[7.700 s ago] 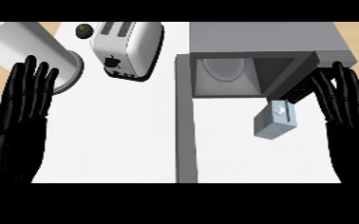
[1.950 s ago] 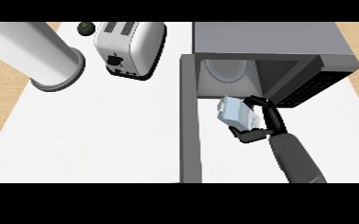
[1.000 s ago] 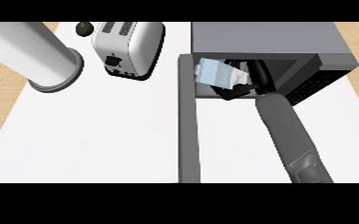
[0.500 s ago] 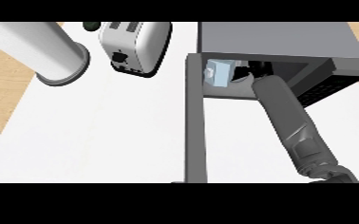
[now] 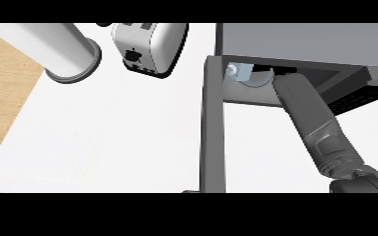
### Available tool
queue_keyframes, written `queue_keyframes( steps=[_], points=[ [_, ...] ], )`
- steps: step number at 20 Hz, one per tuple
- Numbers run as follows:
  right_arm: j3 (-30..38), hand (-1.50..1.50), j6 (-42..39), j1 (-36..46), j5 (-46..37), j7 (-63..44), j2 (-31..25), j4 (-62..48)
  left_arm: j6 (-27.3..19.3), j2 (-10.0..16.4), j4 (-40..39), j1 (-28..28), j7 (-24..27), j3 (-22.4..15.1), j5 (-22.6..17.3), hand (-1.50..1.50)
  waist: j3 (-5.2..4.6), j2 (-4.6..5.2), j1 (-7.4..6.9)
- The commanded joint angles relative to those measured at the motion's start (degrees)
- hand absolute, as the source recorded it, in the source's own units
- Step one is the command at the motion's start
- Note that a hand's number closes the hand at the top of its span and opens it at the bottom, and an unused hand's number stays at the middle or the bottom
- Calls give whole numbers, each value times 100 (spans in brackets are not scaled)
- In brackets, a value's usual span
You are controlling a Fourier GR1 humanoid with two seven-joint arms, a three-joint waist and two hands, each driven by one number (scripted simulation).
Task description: Pick up the milk, place it into the microwave and close the microwave
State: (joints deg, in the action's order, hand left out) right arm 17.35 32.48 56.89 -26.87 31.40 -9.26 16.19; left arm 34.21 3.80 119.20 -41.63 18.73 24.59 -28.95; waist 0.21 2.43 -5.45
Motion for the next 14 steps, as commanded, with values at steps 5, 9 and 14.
queue_keyframes(
  steps=[5, 9, 14],
  points=[
    [-142, -150, 388, 233, -340, -37, -116, -652, -21, 157, -187, 371, 20, 65, 301, -150, -3, 45, -121],
    [13, -150, -119, 320, -169, 121, -227, -729, 91, 161, -159, 511, -26, -158, 382, -150, 5, 67, -108],
    [228, -150, -529, 348, 70, 433, -92, -734, 148, 62, -282, 627, -35, -353, 526, -150, 2, 31, -38]
  ],
)
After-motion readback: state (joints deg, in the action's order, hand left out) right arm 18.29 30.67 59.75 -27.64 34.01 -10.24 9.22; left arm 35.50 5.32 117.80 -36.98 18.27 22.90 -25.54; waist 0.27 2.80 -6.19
